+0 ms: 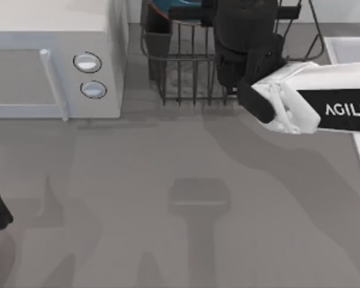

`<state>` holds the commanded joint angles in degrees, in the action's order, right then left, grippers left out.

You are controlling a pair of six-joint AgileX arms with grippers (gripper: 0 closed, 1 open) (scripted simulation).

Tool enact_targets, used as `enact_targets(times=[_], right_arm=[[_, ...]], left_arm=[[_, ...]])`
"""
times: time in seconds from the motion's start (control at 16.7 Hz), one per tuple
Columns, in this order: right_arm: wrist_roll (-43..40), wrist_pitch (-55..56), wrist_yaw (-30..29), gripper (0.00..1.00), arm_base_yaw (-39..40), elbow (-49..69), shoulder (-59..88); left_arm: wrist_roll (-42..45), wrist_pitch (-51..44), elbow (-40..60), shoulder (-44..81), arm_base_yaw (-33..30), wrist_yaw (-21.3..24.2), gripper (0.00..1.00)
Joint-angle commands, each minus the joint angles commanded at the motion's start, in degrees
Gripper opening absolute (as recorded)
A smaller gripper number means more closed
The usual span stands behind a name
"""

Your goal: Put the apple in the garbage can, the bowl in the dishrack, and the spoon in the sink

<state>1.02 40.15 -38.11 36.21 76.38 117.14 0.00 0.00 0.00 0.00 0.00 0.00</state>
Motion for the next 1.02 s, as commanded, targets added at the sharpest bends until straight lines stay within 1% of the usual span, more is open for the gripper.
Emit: enact_targets(times=[0.54, 0.6, 1.02], right_arm=[[0.0, 0.0, 0.0, 0.98, 0.0, 0.0, 0.0], [0.0, 0.0, 0.0, 1.0, 0.0, 0.0, 0.0], [0.0, 0.0, 0.0, 1.0, 0.0, 0.0, 0.0]], left_arm=[[0.0, 0.0, 0.0, 0.0, 0.0, 0.0, 1.0], [0.0, 0.0, 0.0, 0.0, 0.0, 0.0, 1.0], [0.0, 0.0, 0.0, 0.0, 0.0, 0.0, 1.0]])
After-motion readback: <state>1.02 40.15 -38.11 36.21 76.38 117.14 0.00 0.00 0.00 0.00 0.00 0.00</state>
